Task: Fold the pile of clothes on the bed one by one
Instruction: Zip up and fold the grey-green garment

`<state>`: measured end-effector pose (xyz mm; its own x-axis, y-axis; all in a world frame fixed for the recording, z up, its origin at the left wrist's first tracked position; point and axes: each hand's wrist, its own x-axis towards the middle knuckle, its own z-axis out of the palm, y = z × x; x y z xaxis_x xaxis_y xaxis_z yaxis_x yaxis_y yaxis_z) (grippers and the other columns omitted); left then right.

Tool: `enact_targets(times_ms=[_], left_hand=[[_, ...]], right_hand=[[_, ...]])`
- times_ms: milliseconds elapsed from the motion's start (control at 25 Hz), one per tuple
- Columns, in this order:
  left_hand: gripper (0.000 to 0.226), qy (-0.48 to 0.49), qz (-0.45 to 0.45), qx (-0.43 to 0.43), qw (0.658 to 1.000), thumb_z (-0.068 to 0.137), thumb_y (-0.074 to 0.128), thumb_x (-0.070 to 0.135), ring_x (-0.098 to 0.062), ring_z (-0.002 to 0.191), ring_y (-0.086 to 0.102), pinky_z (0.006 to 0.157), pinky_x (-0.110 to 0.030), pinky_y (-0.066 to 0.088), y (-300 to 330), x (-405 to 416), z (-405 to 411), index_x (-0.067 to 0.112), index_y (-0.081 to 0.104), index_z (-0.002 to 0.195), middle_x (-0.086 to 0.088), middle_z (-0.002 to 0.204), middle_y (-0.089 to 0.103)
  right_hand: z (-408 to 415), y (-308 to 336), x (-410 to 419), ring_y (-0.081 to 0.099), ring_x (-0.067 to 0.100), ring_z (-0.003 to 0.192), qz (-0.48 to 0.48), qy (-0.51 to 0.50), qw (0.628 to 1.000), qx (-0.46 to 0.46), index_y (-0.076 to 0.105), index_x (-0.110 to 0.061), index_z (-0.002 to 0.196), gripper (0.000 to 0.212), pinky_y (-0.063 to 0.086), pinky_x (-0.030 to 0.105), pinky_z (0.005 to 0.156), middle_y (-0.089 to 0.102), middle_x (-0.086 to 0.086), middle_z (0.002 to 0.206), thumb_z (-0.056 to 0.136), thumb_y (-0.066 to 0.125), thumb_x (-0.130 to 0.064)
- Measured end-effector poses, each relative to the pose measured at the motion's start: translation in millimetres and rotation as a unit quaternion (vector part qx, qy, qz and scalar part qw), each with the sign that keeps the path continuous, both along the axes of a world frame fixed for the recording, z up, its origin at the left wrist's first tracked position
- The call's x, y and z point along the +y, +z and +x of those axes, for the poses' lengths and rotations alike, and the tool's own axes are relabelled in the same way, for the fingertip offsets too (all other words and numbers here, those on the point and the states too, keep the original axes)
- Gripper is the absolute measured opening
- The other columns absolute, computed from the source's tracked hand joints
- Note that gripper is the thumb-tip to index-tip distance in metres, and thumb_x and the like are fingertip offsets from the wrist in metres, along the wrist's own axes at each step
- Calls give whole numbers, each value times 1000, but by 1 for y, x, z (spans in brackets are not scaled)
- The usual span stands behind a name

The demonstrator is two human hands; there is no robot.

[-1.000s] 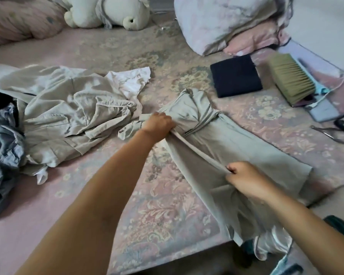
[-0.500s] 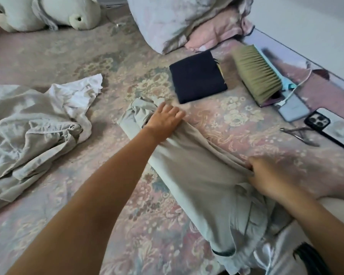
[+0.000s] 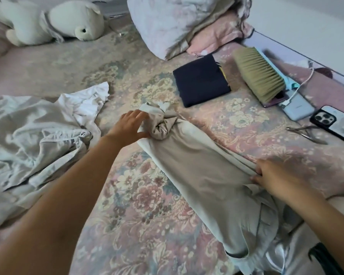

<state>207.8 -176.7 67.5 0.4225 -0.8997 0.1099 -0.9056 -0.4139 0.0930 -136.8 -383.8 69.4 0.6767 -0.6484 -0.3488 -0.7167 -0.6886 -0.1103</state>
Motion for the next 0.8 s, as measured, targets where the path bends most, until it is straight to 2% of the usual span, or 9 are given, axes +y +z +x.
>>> enact_targets(times_ms=[120, 240, 360, 440, 480, 520, 600, 680, 800], left_hand=[[19, -18, -118, 54, 991, 79, 61, 7, -38, 90, 60, 79, -43, 49, -2, -22, 8, 2, 66, 97, -18, 98, 63], [13, 176, -173, 190, 950, 95, 47, 12, -28, 86, 55, 70, -28, 36, 5, -49, 21, 2, 56, 98, -14, 92, 59], [24, 338, -134, 215, 906, 97, 43, 29, -31, 97, 57, 81, -34, 42, 0, -72, 35, 8, 56, 101, -12, 102, 62], [37, 381, -108, 212, 893, 98, 39, 36, -34, 108, 56, 96, -40, 40, -6, -83, 38, 7, 56, 113, -15, 116, 61], [45, 381, -89, 210, 896, 99, 35, 43, -34, 111, 54, 99, -42, 36, -12, -88, 37, 7, 54, 117, -15, 119, 60], [49, 367, -65, 202, 906, 99, 32, 47, -34, 112, 54, 100, -42, 35, -16, -92, 35, 7, 53, 118, -15, 119, 59], [39, 326, -10, 157, 932, 100, 36, 40, -34, 108, 55, 92, -39, 38, -19, -96, 32, 7, 53, 114, -16, 118, 59], [30, 338, 16, 92, 936, 101, 34, 28, -33, 112, 54, 92, -39, 37, -16, -96, 29, 10, 48, 121, -17, 124, 56], [49, 307, 11, 26, 951, 101, 30, 37, -32, 131, 35, 107, -47, 24, -12, -95, -12, 15, 25, 144, -14, 144, 35]], right_hand=[[-1, -3, -1, 52, 21, 79, 15, -18, 1000, 3, 29, -25, 62, 42, 39, 29, 66, 43, -2, 73, 89, 61, -28], [1, -4, -5, 55, 21, 81, 12, -21, 1000, 4, 32, -27, 62, 37, 46, 32, 69, 42, -5, 72, 89, 57, -28], [-3, 3, -2, 48, 10, 65, 47, -24, 999, 12, 36, -25, 65, 36, 36, 24, 54, 43, -6, 69, 87, 63, -37], [-5, 3, -2, 41, 5, 59, 54, -22, 998, 35, 36, -23, 66, 37, 27, 20, 49, 43, -6, 68, 84, 66, -38], [-6, 4, -3, 44, 5, 61, 54, -22, 997, 50, 37, -24, 67, 36, 30, 21, 51, 45, -6, 69, 84, 66, -35], [-9, 5, -6, 48, 8, 65, 47, -20, 997, 64, 38, -25, 68, 32, 35, 23, 54, 47, -5, 71, 85, 64, -31], [-13, 11, -11, 55, 13, 70, 58, -28, 996, 63, 44, -26, 67, 25, 41, 28, 61, 54, -3, 72, 84, 61, -23], [-12, 16, -14, 57, 17, 69, 130, -37, 991, -3, 52, -21, 63, 23, 41, 32, 62, 58, 0, 68, 82, 61, -12], [-9, 16, -21, 60, 22, 73, 204, -61, 974, -79, 60, -20, 68, 22, 45, 35, 68, 63, 1, 71, 80, 61, -2]])
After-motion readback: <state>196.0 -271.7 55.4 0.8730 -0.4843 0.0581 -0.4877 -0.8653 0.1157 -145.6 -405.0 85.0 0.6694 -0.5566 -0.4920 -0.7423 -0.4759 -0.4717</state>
